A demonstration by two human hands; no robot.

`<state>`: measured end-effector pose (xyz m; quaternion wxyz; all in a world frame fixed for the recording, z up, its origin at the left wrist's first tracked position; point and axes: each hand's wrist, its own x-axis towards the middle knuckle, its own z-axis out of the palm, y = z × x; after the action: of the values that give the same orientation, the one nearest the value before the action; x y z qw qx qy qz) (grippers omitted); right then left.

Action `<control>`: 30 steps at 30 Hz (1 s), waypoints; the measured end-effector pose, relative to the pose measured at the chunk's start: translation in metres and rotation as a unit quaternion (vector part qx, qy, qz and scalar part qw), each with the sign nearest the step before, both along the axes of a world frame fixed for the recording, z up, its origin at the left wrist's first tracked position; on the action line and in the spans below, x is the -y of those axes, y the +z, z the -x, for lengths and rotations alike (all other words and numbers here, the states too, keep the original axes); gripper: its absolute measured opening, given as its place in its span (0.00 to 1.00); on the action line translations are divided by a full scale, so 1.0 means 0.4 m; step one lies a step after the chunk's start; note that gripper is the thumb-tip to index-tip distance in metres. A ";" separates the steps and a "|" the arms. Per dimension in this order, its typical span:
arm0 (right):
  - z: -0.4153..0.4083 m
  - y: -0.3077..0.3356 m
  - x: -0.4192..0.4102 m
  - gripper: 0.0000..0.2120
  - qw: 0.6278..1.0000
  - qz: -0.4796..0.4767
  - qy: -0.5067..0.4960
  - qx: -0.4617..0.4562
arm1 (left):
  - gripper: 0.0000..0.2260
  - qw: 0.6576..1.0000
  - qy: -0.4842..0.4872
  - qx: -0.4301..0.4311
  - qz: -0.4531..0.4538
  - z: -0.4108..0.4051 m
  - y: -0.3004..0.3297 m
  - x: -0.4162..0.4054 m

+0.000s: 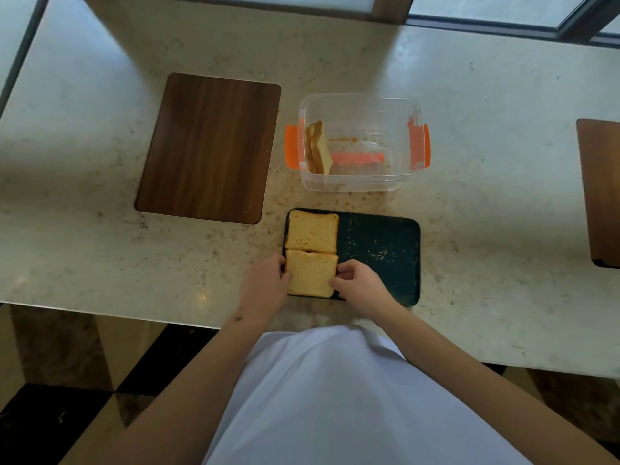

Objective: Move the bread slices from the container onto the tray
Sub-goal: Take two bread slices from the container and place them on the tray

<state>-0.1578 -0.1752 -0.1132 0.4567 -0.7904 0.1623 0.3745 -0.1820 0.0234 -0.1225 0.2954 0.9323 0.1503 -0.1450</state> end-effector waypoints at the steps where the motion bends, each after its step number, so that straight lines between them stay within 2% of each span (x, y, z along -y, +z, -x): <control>1: -0.001 0.000 0.000 0.18 1.000 0.001 0.003 -0.002 | 0.06 1.000 -0.005 0.000 -0.006 -0.002 0.002 0.001; 5: -0.003 -0.003 -0.003 0.18 1.000 0.014 0.018 0.000 | 0.05 0.999 -0.035 -0.008 -0.038 -0.007 0.005 0.005; 11: -0.012 -0.010 0.000 0.16 0.993 0.061 0.101 0.011 | 0.09 0.993 -0.076 -0.010 -0.087 -0.019 0.012 0.008; 15: -0.059 -0.016 0.004 0.17 0.995 0.082 0.040 0.048 | 0.11 0.989 -0.109 0.052 -0.087 -0.048 0.034 0.015; 20: -0.147 -0.023 -0.026 0.18 0.992 0.109 -0.019 0.056 | 0.06 0.961 -0.224 0.138 -0.089 -0.063 0.042 0.047; 23: -0.174 -0.021 -0.045 0.18 0.992 0.114 -0.032 0.040 | 0.08 0.954 -0.266 0.119 -0.072 -0.046 0.033 0.068; 30: -0.204 -0.015 -0.063 0.18 0.994 0.105 -0.034 0.015 | 0.12 0.954 -0.276 0.078 -0.090 -0.032 0.032 0.083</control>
<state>-0.0763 -0.1499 -0.1192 0.3858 -0.8337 0.2204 0.3279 -0.1693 -0.0096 -0.1097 0.1697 0.9685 -0.1242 -0.1333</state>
